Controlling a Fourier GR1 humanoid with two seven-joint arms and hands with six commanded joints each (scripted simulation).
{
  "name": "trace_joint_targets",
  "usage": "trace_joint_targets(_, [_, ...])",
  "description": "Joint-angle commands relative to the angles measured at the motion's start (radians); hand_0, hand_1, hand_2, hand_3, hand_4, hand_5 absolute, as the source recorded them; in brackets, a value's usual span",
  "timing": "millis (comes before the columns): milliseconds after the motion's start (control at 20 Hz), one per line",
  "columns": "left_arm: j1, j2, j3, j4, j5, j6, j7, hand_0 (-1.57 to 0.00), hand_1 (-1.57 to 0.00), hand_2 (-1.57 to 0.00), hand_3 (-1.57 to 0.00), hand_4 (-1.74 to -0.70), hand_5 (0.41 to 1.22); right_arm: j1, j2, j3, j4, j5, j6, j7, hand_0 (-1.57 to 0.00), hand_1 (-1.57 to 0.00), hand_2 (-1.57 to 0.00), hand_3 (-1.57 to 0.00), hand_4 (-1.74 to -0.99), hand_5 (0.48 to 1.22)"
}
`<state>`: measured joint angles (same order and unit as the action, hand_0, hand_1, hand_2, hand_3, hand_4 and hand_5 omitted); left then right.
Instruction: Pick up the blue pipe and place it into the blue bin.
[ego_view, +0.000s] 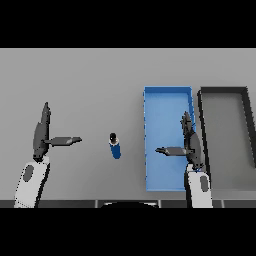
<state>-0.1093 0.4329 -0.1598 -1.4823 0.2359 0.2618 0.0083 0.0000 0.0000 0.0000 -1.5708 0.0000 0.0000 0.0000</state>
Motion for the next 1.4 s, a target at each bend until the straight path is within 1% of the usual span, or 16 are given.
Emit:
trace_joint_targets(0, [-0.003,-0.002,-0.001,0.001,-0.001,0.002,-0.003,0.00,0.00,0.00,0.00,-0.97,0.593,-0.002,-0.002,-0.003,0.002,-0.002,0.000,0.002,0.00,0.00,0.00,0.00,-1.205,0.629])
trace_joint_targets(250, [-0.021,-0.019,-0.015,0.002,-0.018,0.021,0.008,0.00,0.00,0.00,0.00,-0.97,0.593,-0.026,-0.021,-0.023,0.019,-0.020,0.011,0.008,0.00,0.00,0.00,0.00,-1.205,0.629])
trace_joint_targets(300, [-0.004,0.042,-0.041,0.012,-0.025,-0.081,-0.045,0.00,0.00,0.00,0.00,-0.97,0.593,0.014,-0.090,0.001,-0.015,0.050,0.029,-0.079,0.00,0.00,0.00,0.00,-1.205,0.629])
trace_joint_targets(350, [0.013,0.084,-0.055,0.022,-0.033,-0.146,-0.093,0.00,0.00,0.00,0.00,-0.96,0.592,0.046,-0.129,0.021,-0.039,0.099,0.035,-0.126,0.00,0.00,0.00,0.00,-1.201,0.628])
trace_joint_targets(400, [0.030,0.116,-0.056,0.017,-0.031,-0.185,-0.122,0.00,0.00,0.00,0.00,-0.96,0.590,0.063,-0.148,0.037,-0.056,0.129,0.038,-0.142,0.00,0.00,0.00,0.00,-1.197,0.627])
trace_joint_targets(550, [0.021,0.135,-0.071,0.033,-0.033,-0.237,-0.136,0.00,0.00,0.00,0.00,-0.96,0.595,0.083,-0.160,0.057,-0.098,0.156,0.040,-0.125,0.00,0.00,0.00,0.00,-1.196,0.623])
trace_joint_targets(650, [0.021,0.149,-0.072,0.024,-0.013,-0.275,-0.144,0.00,0.00,0.00,0.00,-0.96,0.593,0.082,-0.152,0.067,-0.099,0.159,0.043,-0.116,0.00,0.00,0.00,0.00,-1.203,0.625])
trace_joint_targets(750, [0.060,0.175,-0.086,-0.008,0.002,-0.331,-0.186,0.00,0.00,0.00,0.00,-0.98,0.584,0.073,-0.162,0.058,-0.089,0.158,0.041,-0.105,0.00,0.00,0.00,0.00,-1.192,0.621])
trace_joint_targets(800, [0.070,0.189,-0.099,-0.031,0.002,-0.354,-0.185,0.00,0.00,0.00,0.00,-0.99,0.573,0.068,-0.168,0.057,-0.088,0.164,0.038,-0.109,0.00,0.00,0.00,0.00,-1.181,0.619])
trace_joint_targets(850, [0.081,0.205,-0.117,-0.054,-0.005,-0.375,-0.179,0.00,0.00,0.00,0.00,-1.01,0.561,0.079,-0.166,0.061,-0.091,0.162,0.044,-0.132,0.00,0.00,0.00,0.00,-1.180,0.617])
trace_joint_targets(1000, [0.082,0.199,-0.176,-0.097,-0.014,-0.425,-0.141,0.00,0.00,0.00,0.00,-1.07,0.522,0.076,-0.177,0.055,-0.097,0.155,0.052,-0.124,0.00,0.00,0.00,0.00,-1.174,0.616])
trace_joint_targets(1050, [0.089,0.195,-0.201,-0.115,-0.012,-0.445,-0.113,0.00,0.00,0.00,0.00,-1.10,0.510,0.078,-0.173,0.061,-0.099,0.159,0.051,-0.116,0.00,0.00,0.00,0.00,-1.173,0.616])
trace_joint_targets(1100, [0.094,0.188,-0.224,-0.123,-0.025,-0.453,-0.095,0.00,0.00,0.00,0.00,-1.11,0.497,0.068,-0.170,0.068,-0.104,0.174,0.042,-0.098,0.00,0.00,0.00,0.00,-1.164,0.617])
trace_joint_targets(1150, [0.095,0.172,-0.248,-0.138,-0.043,-0.448,-0.085,0.00,0.00,0.00,0.00,-1.13,0.485,0.082,-0.167,0.066,-0.108,0.162,0.048,-0.107,0.00,0.00,0.00,0.00,-1.174,0.618])
trace_joint_targets(1250, [0.082,0.147,-0.289,-0.143,-0.077,-0.448,-0.054,0.00,0.00,0.00,0.00,-1.14,0.464,0.086,-0.164,0.066,-0.104,0.163,0.048,-0.099,0.00,0.00,0.00,0.00,-1.189,0.619])
trace_joint_targets(1350, [0.078,0.118,-0.318,-0.146,-0.094,-0.449,-0.050,0.00,0.00,0.00,0.00,-1.14,0.450,0.077,-0.160,0.066,-0.109,0.162,0.044,-0.092,0.00,0.00,0.00,0.00,-1.197,0.615])
